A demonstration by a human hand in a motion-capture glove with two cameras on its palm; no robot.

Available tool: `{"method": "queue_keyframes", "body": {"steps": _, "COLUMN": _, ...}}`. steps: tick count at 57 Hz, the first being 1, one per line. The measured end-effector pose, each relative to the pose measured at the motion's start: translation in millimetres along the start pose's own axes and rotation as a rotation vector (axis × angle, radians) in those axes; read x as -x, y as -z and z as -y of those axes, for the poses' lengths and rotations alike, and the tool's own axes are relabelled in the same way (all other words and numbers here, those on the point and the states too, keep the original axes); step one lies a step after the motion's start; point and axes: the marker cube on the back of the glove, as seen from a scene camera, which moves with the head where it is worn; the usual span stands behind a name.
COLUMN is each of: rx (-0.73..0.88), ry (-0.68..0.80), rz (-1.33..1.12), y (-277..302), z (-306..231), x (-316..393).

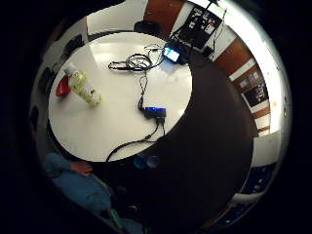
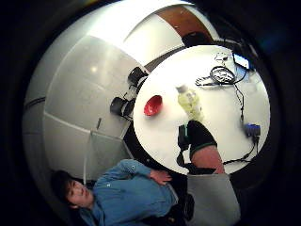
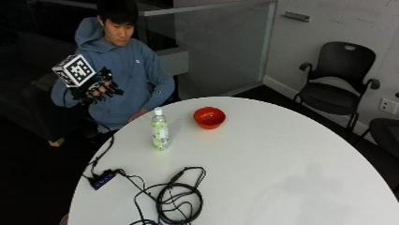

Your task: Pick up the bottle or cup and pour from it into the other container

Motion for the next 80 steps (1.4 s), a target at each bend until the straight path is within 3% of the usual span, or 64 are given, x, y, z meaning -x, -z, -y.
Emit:
{"method": "queue_keyframes", "body": {"steps": 16, "rx": -0.026, "ry": -0.032, "rz": 0.131, "y": 2, "z": -7, "x": -13}}
{"method": "queue_keyframes", "body": {"steps": 21, "rx": -0.090, "ry": -0.129, "rz": 0.169, "y": 0, "z": 5, "x": -17}}
{"method": "queue_keyframes", "body": {"steps": 28, "rx": -0.002, "ry": -0.006, "rz": 0.215, "y": -9, "z": 2, "x": -24}}
{"method": "queue_keyframes", "body": {"steps": 80, "rx": 0.138, "ry": 0.027, "rz": 0.468, "y": -128, "z": 44, "x": -11}}
